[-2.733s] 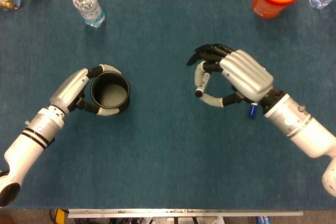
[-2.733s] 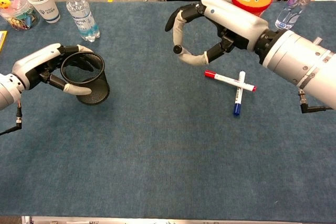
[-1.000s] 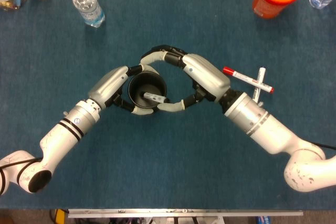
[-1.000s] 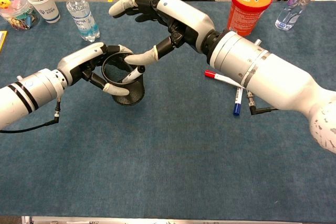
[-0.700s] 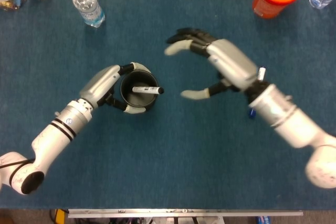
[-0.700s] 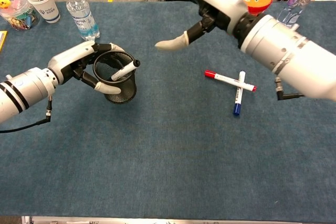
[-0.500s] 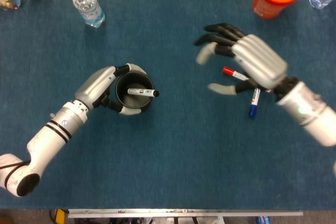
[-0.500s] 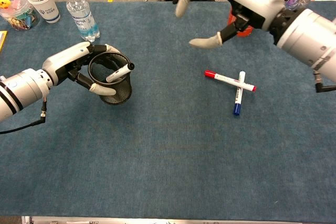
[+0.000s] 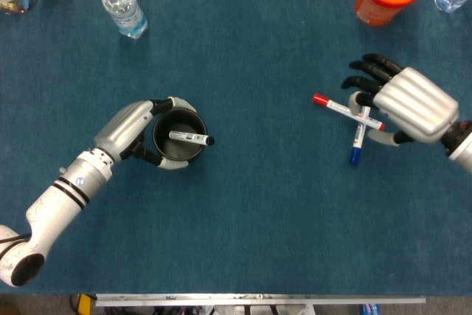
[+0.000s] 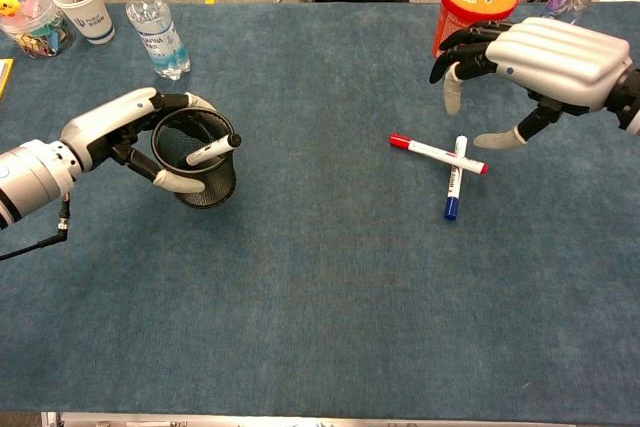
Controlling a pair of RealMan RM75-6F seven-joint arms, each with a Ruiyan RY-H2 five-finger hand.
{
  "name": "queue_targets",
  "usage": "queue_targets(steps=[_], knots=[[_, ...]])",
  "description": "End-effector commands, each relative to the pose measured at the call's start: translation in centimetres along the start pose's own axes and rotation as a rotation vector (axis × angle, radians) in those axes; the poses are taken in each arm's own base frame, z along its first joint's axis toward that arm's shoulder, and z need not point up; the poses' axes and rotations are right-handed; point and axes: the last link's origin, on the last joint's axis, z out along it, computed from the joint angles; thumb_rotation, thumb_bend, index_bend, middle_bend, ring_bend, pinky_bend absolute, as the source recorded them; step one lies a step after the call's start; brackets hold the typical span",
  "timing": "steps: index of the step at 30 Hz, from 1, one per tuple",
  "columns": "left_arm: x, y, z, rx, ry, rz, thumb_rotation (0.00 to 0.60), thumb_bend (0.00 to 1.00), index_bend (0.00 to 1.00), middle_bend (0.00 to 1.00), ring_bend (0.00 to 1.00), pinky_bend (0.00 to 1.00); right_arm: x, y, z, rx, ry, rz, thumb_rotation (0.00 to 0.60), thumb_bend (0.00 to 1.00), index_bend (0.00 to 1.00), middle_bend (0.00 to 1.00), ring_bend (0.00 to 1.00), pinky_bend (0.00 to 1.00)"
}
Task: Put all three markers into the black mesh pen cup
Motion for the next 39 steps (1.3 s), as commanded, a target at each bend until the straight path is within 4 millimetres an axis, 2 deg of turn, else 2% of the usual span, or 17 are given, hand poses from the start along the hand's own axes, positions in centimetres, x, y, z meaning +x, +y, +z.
queue_targets(steps=[1, 8, 21, 31, 39], knots=[[0.1, 0.0, -0.1, 0.001, 0.002, 0.001, 0.600, 0.11, 0.30, 0.35, 0.33, 0.23, -1.2, 1.0, -0.4, -0.009, -0.040, -0.059, 0.600, 0.18, 0.49, 0.29, 0.13, 0.12], [0.2, -0.1, -0.5, 0.006, 0.008, 0.001, 0.600, 0.11, 0.30, 0.35, 0.33, 0.23, -2.9, 2.1, -1.0, -0.015, -0.091, -0.113, 0.600, 0.17, 0.49, 0.29, 0.13, 0.12], [-0.1, 0.1, -0.5, 0.003, 0.000, -0.003, 0.600, 0.11, 0.30, 0.35, 0.33, 0.23, -4.8, 4.8, -1.5, -0.083, -0.119, -0.251, 0.600, 0.14, 0.49, 0.28, 0.13, 0.12], [0.0, 0.0, -0.7, 0.006, 0.002, -0.006, 0.600, 0.11, 0.30, 0.35, 0.33, 0.23, -6.3, 4.9, -0.9, -0.101, -0.126, -0.281, 0.600, 0.11, 0.49, 0.27, 0.13, 0.12], [0.1, 0.0, -0.8, 0.001, 0.002, -0.008, 0.600, 0.11, 0.30, 0.35, 0.33, 0.23, -7.7, 4.0, 0.8, -0.088, -0.138, -0.311, 0.600, 0.11, 0.49, 0.26, 0.13, 0.12]])
